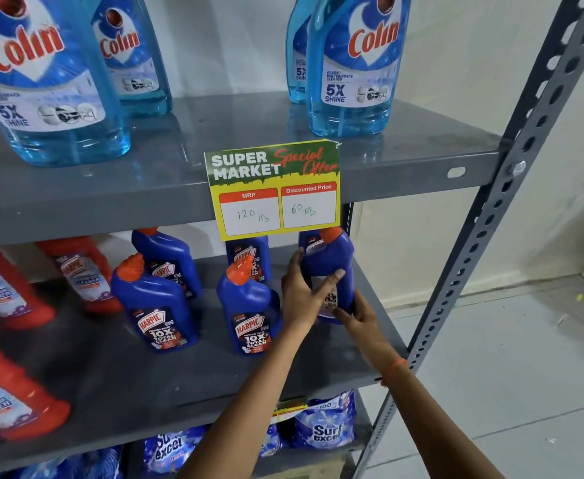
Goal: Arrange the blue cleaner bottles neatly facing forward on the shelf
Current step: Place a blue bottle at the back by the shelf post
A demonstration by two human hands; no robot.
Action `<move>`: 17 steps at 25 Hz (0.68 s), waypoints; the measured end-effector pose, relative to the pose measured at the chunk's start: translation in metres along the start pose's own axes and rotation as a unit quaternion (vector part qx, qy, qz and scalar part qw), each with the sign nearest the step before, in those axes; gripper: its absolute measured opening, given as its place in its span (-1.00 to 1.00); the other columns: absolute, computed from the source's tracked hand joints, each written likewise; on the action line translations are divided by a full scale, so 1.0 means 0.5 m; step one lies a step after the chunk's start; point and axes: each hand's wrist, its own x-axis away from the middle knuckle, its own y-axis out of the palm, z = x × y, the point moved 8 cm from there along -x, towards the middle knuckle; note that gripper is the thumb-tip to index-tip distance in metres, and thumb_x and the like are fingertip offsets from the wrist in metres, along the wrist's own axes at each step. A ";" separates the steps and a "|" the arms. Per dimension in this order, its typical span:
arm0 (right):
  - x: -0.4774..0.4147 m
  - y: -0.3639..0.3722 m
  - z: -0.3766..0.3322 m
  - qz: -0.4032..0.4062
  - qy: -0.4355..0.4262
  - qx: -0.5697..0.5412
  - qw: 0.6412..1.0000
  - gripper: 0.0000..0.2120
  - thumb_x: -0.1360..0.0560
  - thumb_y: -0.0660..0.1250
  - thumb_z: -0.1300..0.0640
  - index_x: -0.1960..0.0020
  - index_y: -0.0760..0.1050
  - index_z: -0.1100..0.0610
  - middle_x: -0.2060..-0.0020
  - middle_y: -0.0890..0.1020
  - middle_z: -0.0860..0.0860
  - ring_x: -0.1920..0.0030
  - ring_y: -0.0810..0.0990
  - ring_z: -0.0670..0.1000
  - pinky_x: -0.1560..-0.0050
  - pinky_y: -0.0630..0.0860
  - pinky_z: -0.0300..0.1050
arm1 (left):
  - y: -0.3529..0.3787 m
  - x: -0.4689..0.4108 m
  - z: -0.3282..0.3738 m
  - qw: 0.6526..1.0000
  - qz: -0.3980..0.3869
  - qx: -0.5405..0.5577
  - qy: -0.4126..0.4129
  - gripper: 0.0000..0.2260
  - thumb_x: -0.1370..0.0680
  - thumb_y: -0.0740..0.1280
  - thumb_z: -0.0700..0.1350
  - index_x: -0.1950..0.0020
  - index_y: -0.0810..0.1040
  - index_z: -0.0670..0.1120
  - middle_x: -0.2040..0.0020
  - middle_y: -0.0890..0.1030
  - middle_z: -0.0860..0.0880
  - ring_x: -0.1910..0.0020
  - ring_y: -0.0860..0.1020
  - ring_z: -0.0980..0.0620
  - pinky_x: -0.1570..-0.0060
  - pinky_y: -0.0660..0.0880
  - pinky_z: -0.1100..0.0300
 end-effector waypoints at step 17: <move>0.067 0.012 -0.054 0.105 -0.072 0.195 0.973 -0.11 -0.30 0.45 0.02 -0.49 0.06 0.12 -0.41 0.28 0.13 -0.34 0.34 0.10 -0.29 0.39 -0.02 | -0.030 0.042 0.058 0.994 0.106 0.015 0.001 -0.61 -0.30 0.49 0.16 0.07 0.54 -0.09 0.14 0.67 -0.03 0.17 0.63 0.04 0.13 0.58 0.12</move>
